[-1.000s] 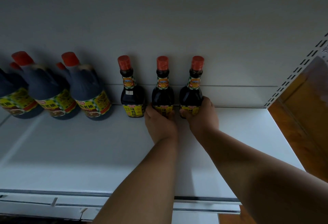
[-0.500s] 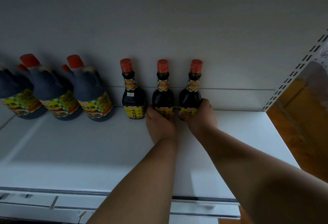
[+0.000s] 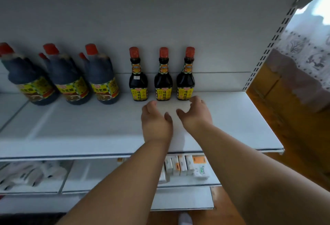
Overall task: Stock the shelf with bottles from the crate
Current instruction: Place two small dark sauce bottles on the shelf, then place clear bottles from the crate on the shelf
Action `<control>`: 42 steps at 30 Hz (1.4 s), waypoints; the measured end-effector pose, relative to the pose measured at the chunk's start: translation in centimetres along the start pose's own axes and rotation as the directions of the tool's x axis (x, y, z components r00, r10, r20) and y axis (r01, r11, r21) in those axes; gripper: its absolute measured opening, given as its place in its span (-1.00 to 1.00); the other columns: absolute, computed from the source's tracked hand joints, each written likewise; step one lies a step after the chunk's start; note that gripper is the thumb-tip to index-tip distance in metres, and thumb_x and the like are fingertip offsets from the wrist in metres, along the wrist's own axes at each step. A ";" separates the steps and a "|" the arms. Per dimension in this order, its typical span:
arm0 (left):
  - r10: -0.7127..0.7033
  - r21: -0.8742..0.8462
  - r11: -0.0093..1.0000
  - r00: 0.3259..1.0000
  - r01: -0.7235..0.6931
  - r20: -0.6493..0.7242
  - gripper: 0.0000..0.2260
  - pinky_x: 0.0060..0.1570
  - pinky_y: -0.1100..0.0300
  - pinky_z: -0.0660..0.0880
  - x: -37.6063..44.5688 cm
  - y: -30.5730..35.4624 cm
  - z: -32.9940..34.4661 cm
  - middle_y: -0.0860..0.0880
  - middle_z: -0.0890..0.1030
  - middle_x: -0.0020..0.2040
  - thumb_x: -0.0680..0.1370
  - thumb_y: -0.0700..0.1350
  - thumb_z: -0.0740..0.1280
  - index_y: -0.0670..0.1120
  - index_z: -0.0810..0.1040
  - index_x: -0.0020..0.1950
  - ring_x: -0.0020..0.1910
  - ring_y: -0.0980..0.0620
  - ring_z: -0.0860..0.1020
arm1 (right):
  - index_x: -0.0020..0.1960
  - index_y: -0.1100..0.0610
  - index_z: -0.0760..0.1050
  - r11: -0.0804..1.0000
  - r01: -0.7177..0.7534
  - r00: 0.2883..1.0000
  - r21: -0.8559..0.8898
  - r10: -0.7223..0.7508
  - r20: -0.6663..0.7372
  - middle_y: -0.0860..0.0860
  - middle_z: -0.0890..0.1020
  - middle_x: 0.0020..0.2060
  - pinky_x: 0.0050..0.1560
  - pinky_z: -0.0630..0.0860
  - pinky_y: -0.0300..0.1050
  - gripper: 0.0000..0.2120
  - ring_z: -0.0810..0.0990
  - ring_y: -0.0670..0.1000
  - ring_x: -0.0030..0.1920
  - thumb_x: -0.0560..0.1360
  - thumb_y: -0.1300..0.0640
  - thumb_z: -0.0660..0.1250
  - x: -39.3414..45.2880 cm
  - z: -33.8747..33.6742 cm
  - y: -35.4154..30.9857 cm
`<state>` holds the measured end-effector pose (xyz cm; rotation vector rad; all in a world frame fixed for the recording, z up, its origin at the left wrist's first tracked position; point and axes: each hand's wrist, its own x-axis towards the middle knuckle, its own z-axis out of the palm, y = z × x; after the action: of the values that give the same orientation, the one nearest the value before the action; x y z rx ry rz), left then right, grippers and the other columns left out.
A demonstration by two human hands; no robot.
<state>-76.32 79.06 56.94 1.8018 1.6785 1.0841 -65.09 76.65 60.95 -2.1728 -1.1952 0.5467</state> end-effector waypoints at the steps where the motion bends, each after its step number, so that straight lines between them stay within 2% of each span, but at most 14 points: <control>1: 0.029 0.030 0.999 1.000 -0.029 0.002 -0.57 0.14 0.06 0.44 -0.9 -0.2 -1.2 -0.14 0.44 0.28 0.51 -0.14 0.36 -0.15 0.38 0.36 0.21 -0.13 0.47 | 0.42 0.13 0.28 1.000 0.011 1.000 0.004 -0.011 0.007 0.07 0.41 0.34 0.08 0.41 -0.13 -0.42 0.47 0.12 0.28 0.50 -0.05 0.38 -1.1 0.1 -0.3; 4: 0.067 0.116 0.991 0.997 -0.072 0.038 -0.56 0.15 0.07 0.45 -3.2 -0.8 -4.9 -0.11 0.45 0.28 0.51 -0.12 0.37 -0.10 0.38 0.37 0.21 -0.09 0.47 | 0.44 0.13 0.28 0.996 0.089 0.995 -0.024 -0.088 0.037 0.08 0.40 0.35 0.17 0.45 -0.06 -0.41 0.47 0.13 0.29 0.51 -0.04 0.36 -4.1 0.4 -1.4; 7: 0.087 0.158 0.983 0.996 -0.088 0.018 -0.57 0.16 0.07 0.44 -5.1 -1.5 -8.2 -0.09 0.46 0.26 0.52 -0.11 0.37 -0.10 0.38 0.36 0.21 -0.07 0.48 | 0.47 0.14 0.24 0.980 0.190 0.979 -0.060 -0.184 0.092 0.10 0.39 0.39 0.22 0.46 -0.01 -0.40 0.45 0.15 0.32 0.52 -0.03 0.33 -6.2 0.6 -2.7; 9: 0.059 0.189 0.981 0.998 -0.052 -0.033 -0.59 0.13 0.07 0.44 -6.8 -2.1 -10.2 -0.09 0.47 0.25 0.52 -0.11 0.37 -0.10 0.39 0.35 0.19 -0.07 0.48 | 0.46 0.15 0.23 0.951 0.291 0.951 -0.104 -0.275 0.141 0.12 0.38 0.39 0.22 0.45 0.01 -0.42 0.44 0.17 0.31 0.54 -0.02 0.31 -7.7 0.9 -3.5; 11: 0.002 0.204 0.979 0.995 0.018 -0.100 -0.60 0.09 0.08 0.44 -9.1 -2.9 -12.0 -0.09 0.48 0.23 0.52 -0.12 0.35 -0.10 0.40 0.33 0.16 -0.07 0.49 | 0.44 0.15 0.23 0.892 0.424 0.894 -0.156 -0.386 0.226 0.14 0.37 0.36 0.22 0.43 0.04 -0.46 0.42 0.19 0.30 0.55 -0.01 0.29 -9.6 1.8 -4.2; 14: -0.055 0.272 0.958 0.988 0.092 -0.142 -0.60 0.13 0.09 0.43 -13.5 -5.1 -15.0 -0.08 0.48 0.23 0.51 -0.12 0.34 -0.10 0.40 0.34 0.17 -0.06 0.48 | 0.43 0.15 0.24 0.800 0.588 0.783 -0.114 -0.529 0.326 0.14 0.38 0.32 0.24 0.41 0.06 -0.48 0.40 0.19 0.29 0.55 0.01 0.29 -13.4 4.0 -5.0; 17: -0.109 0.400 0.900 0.979 0.171 -0.173 -0.61 0.15 0.05 0.42 -18.1 -8.1 -19.2 -0.08 0.48 0.21 0.52 -0.10 0.33 -0.10 0.40 0.32 0.19 -0.08 0.46 | 0.38 0.14 0.28 0.773 0.635 0.704 -0.004 -0.576 0.415 0.14 0.40 0.27 0.22 0.41 0.02 -0.52 0.43 0.17 0.26 0.52 0.04 0.29 -17.9 6.6 -5.6; 19: -0.158 0.428 0.870 0.961 0.245 -0.228 -0.63 0.17 0.04 0.44 -20.9 -10.1 -22.9 -0.06 0.48 0.22 0.53 -0.09 0.32 -0.07 0.40 0.32 0.20 -0.06 0.45 | 0.40 0.12 0.29 0.740 0.671 0.635 0.048 -0.608 0.477 0.11 0.41 0.30 0.26 0.40 -0.01 -0.51 0.43 0.14 0.29 0.53 0.02 0.30 -21.1 8.5 -6.6; 23: -0.255 0.394 0.830 0.896 0.396 -0.363 -0.64 0.16 0.14 0.44 -26.0 -14.6 -30.0 0.00 0.47 0.23 0.55 -0.07 0.31 -0.04 0.41 0.34 0.21 0.01 0.47 | 0.40 0.10 0.31 0.673 0.732 0.528 0.105 -0.658 0.537 0.09 0.43 0.32 0.26 0.40 -0.02 -0.50 0.44 0.11 0.30 0.53 -0.02 0.31 -27.5 13.0 -10.1; 28: -0.405 0.304 0.764 0.789 0.569 -0.462 -0.63 0.15 0.15 0.48 -32.4 -22.4 -39.4 0.05 0.47 0.25 0.55 -0.07 0.33 0.02 0.41 0.34 0.23 0.04 0.48 | 0.38 0.13 0.36 0.611 0.778 0.433 0.145 -0.690 0.580 0.10 0.46 0.27 0.26 0.43 0.00 -0.49 0.45 0.11 0.27 0.50 -0.02 0.36 -38.1 21.4 -14.7; 32: -0.443 0.284 0.749 0.771 0.599 -0.458 -0.64 0.08 0.17 0.47 -35.3 -28.7 -47.0 0.05 0.48 0.23 0.54 -0.06 0.34 0.03 0.42 0.33 0.19 0.05 0.50 | 0.38 0.14 0.34 0.612 0.781 0.399 0.124 -0.642 0.655 0.11 0.46 0.26 0.24 0.45 0.01 -0.47 0.46 0.11 0.27 0.50 -0.05 0.36 -45.8 28.0 -17.6; 35: -0.483 0.281 0.740 0.774 0.611 -0.410 -0.64 0.09 0.16 0.47 -35.7 -32.3 -50.6 0.05 0.48 0.23 0.54 -0.07 0.34 0.03 0.41 0.33 0.19 0.05 0.50 | 0.41 0.13 0.34 0.612 0.786 0.393 0.087 -0.604 0.693 0.08 0.46 0.29 0.22 0.43 -0.04 -0.46 0.47 0.09 0.27 0.51 -0.04 0.36 -48.5 31.2 -19.2; 38: -0.538 0.272 0.731 0.774 0.626 -0.335 -0.64 0.10 0.17 0.48 -34.4 -35.8 -51.5 0.05 0.49 0.22 0.54 -0.08 0.34 0.02 0.42 0.33 0.19 0.06 0.50 | 0.39 0.09 0.35 0.604 0.795 0.389 0.051 -0.573 0.721 0.05 0.47 0.26 0.18 0.45 -0.05 -0.48 0.51 0.06 0.20 0.50 -0.04 0.37 -48.4 34.5 -20.8; 42: -0.592 0.276 0.722 0.773 0.635 -0.230 -0.65 0.12 0.18 0.49 -31.1 -41.6 -50.4 0.07 0.50 0.19 0.53 -0.07 0.35 0.03 0.44 0.31 0.18 0.08 0.50 | 0.36 0.08 0.39 0.651 0.759 0.425 0.009 -0.506 0.750 0.03 0.50 0.20 0.15 0.47 -0.04 -0.50 0.54 0.05 0.15 0.48 -0.05 0.38 -46.1 41.5 -21.9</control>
<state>-140.04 46.23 47.26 1.1727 2.4227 0.6364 -127.08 58.80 48.15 -1.4808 -2.5801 0.8947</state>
